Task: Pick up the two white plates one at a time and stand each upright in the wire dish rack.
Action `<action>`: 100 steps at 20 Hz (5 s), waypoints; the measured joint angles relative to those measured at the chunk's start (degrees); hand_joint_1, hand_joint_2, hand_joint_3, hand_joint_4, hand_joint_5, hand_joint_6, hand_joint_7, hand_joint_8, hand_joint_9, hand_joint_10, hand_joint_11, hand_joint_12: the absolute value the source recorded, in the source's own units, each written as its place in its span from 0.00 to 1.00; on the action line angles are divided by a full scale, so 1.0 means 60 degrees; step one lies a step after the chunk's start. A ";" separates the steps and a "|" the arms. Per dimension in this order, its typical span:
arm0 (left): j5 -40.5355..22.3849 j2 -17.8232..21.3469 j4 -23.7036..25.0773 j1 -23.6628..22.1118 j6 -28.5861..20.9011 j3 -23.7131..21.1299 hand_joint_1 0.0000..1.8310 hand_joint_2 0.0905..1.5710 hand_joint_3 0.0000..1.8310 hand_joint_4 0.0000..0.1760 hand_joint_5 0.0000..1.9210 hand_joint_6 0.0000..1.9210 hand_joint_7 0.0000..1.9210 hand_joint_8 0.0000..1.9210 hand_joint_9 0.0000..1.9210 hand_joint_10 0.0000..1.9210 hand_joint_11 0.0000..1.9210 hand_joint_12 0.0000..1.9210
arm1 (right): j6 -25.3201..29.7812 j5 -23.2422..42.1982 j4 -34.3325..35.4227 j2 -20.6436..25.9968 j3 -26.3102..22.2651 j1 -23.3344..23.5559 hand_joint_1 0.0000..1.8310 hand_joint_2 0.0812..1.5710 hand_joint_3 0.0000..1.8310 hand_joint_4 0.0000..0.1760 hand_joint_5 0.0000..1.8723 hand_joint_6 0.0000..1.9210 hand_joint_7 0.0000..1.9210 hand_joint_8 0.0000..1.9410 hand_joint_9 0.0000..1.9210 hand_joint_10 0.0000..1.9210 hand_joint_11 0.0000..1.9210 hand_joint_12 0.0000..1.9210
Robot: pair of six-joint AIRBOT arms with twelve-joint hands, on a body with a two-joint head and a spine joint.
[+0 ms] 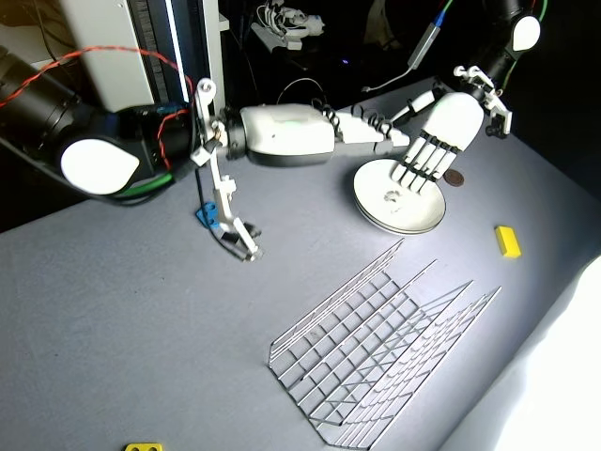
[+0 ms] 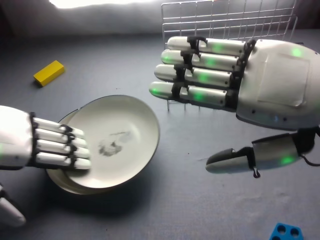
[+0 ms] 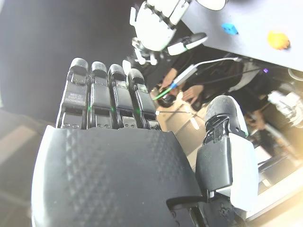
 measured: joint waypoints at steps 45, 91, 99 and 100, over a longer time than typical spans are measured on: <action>0.0215 -0.0692 -0.0069 -0.0510 -0.0058 0.0018 0.00 0.66 0.00 0.00 0.00 0.00 0.00 0.00 0.00 0.00 0.00 0.00 | -0.4397 -0.2510 0.0980 -0.3978 0.2619 0.0674 0.51 0.70 0.01 0.00 0.08 0.01 0.08 0.01 0.07 0.02 0.00 0.43; 0.0379 0.3089 -0.0521 -0.1938 -0.2084 -0.1767 0.00 0.65 0.00 0.00 0.01 0.00 0.00 0.00 0.00 0.00 0.00 0.00 | 0.2146 -0.4189 0.0940 -0.2069 0.0270 0.3260 0.76 0.67 0.00 0.00 0.53 0.50 0.55 0.41 0.54 0.51 0.48 0.56; 0.0404 0.3202 -0.0481 -0.1829 -0.2193 -0.1902 0.00 0.66 0.00 0.00 0.01 0.00 0.00 0.00 0.00 0.00 0.00 0.00 | 0.4798 -0.4670 0.0863 -0.1275 0.0229 0.4124 0.76 0.65 0.00 0.00 0.56 0.47 0.57 0.37 0.56 0.48 0.52 0.52; 0.0401 0.3209 -0.0503 -0.1829 -0.2218 -0.1909 0.00 0.66 0.00 0.00 0.00 0.00 0.00 0.00 0.00 0.00 0.00 0.00 | 0.5158 -0.4626 0.0871 -0.1147 0.0226 0.4160 0.76 0.66 0.00 0.00 0.55 0.48 0.56 0.38 0.55 0.50 0.51 0.52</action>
